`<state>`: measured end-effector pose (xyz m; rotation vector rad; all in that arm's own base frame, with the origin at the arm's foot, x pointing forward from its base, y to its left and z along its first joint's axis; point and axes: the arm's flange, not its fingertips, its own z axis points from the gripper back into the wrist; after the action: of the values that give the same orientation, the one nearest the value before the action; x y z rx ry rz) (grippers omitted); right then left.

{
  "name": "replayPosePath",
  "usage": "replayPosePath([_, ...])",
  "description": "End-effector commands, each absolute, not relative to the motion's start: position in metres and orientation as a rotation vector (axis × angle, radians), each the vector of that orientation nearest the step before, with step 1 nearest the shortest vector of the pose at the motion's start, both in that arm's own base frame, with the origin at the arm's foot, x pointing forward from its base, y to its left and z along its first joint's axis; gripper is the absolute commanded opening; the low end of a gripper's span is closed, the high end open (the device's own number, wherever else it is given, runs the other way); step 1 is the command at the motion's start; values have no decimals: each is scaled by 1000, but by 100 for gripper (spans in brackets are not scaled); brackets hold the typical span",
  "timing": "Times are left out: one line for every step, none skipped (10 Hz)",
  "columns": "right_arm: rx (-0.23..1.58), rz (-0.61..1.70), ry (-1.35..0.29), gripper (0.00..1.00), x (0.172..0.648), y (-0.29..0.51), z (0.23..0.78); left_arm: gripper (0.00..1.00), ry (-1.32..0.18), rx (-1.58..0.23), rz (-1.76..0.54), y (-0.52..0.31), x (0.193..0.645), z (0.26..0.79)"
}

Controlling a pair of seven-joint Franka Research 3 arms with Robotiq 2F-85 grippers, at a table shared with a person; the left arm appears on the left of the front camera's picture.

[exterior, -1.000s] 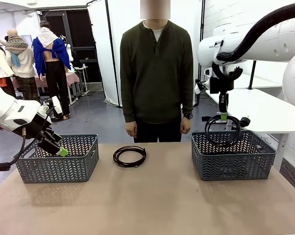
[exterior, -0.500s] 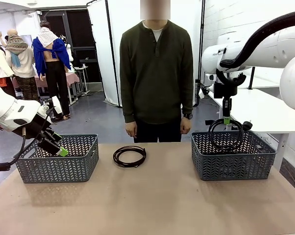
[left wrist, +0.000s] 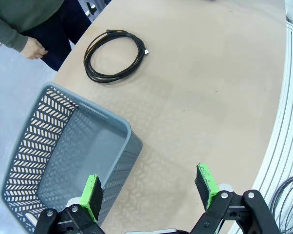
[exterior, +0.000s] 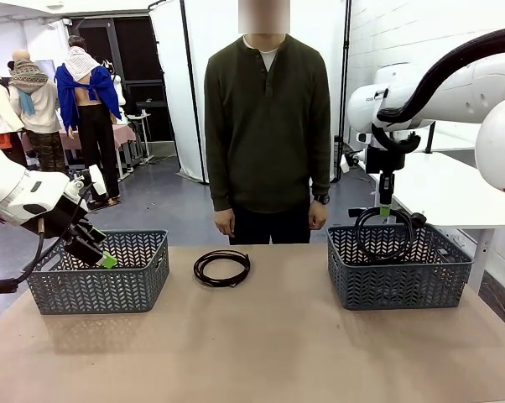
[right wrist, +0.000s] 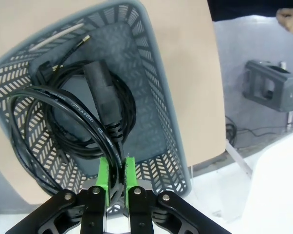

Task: Organize the cables according to human instructions.
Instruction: Pick up a bundle of cables and place it in the basket indicated by the human.

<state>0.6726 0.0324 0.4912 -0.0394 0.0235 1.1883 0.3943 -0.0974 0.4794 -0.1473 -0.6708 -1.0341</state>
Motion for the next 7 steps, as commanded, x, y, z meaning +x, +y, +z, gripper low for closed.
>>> replayPosePath([-22, 1207, -2, 0, 678, 32, 487, 100, -672, -160, -1030, -95, 392, 476])
replayPosePath([-32, 1191, 10, 0, 679, 33, 485, 100, -672, -160, -1030, -95, 392, 476])
replayPosePath([-28, 1191, 13, 0, 681, 35, 484, 100, -672, -160, -1030, -95, 392, 476])
replayPosePath([-30, 1201, 11, 0, 682, 35, 483, 100, -672, -160, -1030, -95, 392, 476])
replayPosePath([-8, 1207, 19, 13, 682, 34, 481, 100, -672, -160, -1030, -95, 392, 476])
replayPosePath([1, 1200, 20, 32, 682, 35, 480, 100, -672, -160, -1030, -95, 392, 476])
replayPosePath([12, 1200, 20, 51, 682, 35, 480, 100, -672, -160, -1030, -95, 392, 476])
